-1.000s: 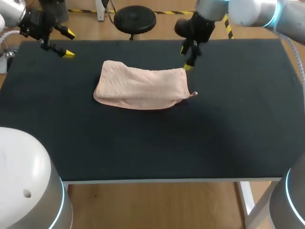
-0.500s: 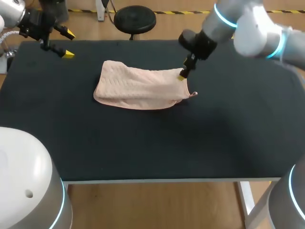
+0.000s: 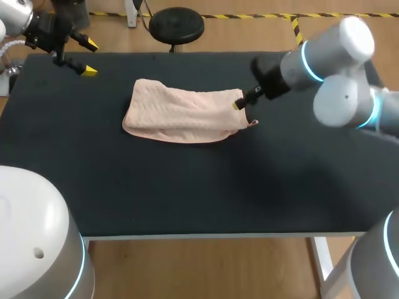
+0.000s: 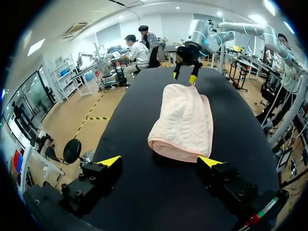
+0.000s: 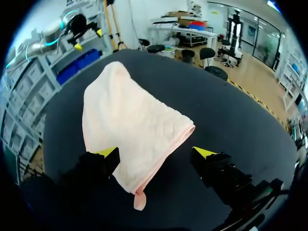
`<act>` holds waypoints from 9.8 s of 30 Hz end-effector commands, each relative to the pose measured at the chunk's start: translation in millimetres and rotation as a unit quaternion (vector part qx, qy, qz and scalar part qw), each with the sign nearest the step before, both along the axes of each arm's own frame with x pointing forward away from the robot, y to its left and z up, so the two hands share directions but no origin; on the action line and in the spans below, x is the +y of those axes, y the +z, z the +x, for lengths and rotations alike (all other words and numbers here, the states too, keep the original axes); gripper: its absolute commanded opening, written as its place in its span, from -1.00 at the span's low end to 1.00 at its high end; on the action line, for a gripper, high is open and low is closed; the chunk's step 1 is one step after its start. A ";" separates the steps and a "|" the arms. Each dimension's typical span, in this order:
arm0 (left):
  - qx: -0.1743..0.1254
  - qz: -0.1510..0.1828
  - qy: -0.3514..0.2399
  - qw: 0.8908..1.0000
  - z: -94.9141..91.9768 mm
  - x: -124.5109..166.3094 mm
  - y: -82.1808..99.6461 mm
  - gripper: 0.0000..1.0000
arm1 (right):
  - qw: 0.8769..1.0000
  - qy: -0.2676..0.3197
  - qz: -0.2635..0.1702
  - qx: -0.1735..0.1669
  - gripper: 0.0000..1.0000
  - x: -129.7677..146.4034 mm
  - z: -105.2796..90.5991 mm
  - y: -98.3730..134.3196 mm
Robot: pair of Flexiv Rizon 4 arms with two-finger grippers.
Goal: Fold the towel
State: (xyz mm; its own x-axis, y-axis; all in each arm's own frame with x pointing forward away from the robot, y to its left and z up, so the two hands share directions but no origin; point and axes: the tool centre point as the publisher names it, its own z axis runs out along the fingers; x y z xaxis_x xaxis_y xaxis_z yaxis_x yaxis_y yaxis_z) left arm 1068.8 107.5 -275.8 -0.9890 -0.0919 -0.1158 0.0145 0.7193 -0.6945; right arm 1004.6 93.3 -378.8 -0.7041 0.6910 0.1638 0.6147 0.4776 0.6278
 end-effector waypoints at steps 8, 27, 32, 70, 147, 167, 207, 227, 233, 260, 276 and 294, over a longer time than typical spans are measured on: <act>-0.002 0.000 0.000 1.000 -0.7 -0.2 -0.9 1.00 | 0.997 0.041 0.022 -0.065 1.00 10.9 5.9 13.6; -0.002 0.000 0.000 1.000 -0.7 -0.2 -0.9 1.00 | 0.994 0.077 -0.042 -0.057 1.00 5.8 6.9 34.0; -0.002 0.000 0.000 1.000 -0.7 -0.2 -0.9 1.00 | 0.994 0.077 -0.042 -0.057 1.00 5.8 6.9 34.0; -0.002 0.000 0.000 1.000 -0.7 -0.2 -0.9 1.00 | 0.934 -0.217 0.192 0.210 1.00 -13.5 13.1 -8.9; -0.002 0.000 0.000 1.000 -0.7 -0.2 -0.9 1.00 | 0.924 -0.184 0.219 0.255 1.00 23.7 10.0 -48.8; -0.002 0.000 0.000 1.000 -0.7 -0.2 -0.9 1.00 | 0.914 -0.158 0.254 0.275 1.00 44.5 13.1 -55.9; -0.002 0.000 0.000 1.000 -0.7 -0.2 -0.9 1.00 | 0.917 -0.161 0.252 0.264 -1.00 49.8 11.8 -40.7; -0.002 0.000 0.000 1.000 -0.7 -0.2 -0.9 1.00 | 0.962 -0.211 0.045 0.165 -1.00 86.8 5.6 4.9; -0.002 0.000 0.000 1.000 -0.7 -0.2 -0.9 1.00 | 0.962 -0.236 0.031 0.135 -1.00 103.8 9.7 18.6; -0.002 0.000 0.000 1.000 -0.7 -0.2 -0.9 1.00 | 0.967 -0.245 -0.045 0.056 -1.00 210.6 28.7 40.6; -0.002 0.000 0.000 1.000 -0.7 -0.2 -0.9 1.00 | 0.974 -0.214 -0.046 0.048 -1.00 253.4 23.7 34.3; -0.002 0.000 0.000 1.000 -0.7 -0.2 -0.9 1.00 | 0.985 -0.166 -0.022 0.040 -1.00 297.7 23.5 27.5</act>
